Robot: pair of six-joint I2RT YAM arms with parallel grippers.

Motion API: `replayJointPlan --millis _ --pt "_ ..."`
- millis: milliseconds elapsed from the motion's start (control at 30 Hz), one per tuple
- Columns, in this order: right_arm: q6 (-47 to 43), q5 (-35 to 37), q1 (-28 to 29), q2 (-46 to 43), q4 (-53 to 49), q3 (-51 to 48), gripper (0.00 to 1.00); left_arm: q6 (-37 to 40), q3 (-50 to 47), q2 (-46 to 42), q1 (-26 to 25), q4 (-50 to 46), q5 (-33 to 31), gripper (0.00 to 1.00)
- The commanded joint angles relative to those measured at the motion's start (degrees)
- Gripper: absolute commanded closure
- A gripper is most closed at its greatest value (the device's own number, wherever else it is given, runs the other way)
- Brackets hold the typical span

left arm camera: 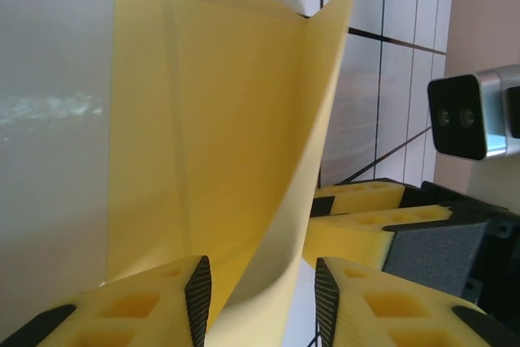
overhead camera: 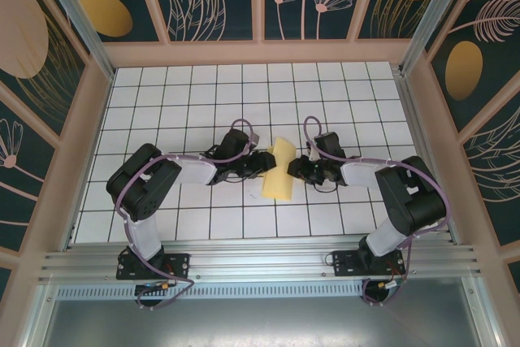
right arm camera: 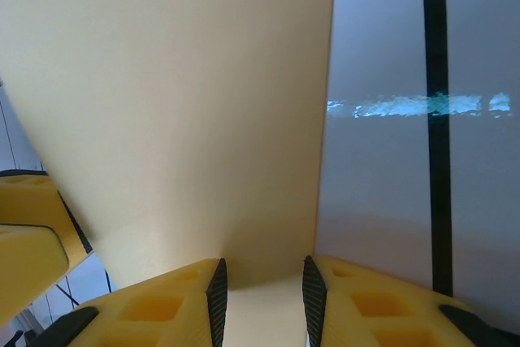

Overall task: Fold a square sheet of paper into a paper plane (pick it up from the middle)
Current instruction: Fold the triangle a second time at the center of the table.

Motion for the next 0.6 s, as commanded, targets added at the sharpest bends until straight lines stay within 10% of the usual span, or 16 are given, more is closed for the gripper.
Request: replayJointPlan --millis 0,567 --pt "-1.8 1.5 -0.7 0.3 -2.7 0.1 0.66 1.7 2.4 0.2 0.1 -0.8 1.5 0.59" --pt "-2.3 1.0 -0.8 -0.3 -2.6 0.9 0.65 4.7 6.3 2.3 0.5 -6.0 1.9 0.65"
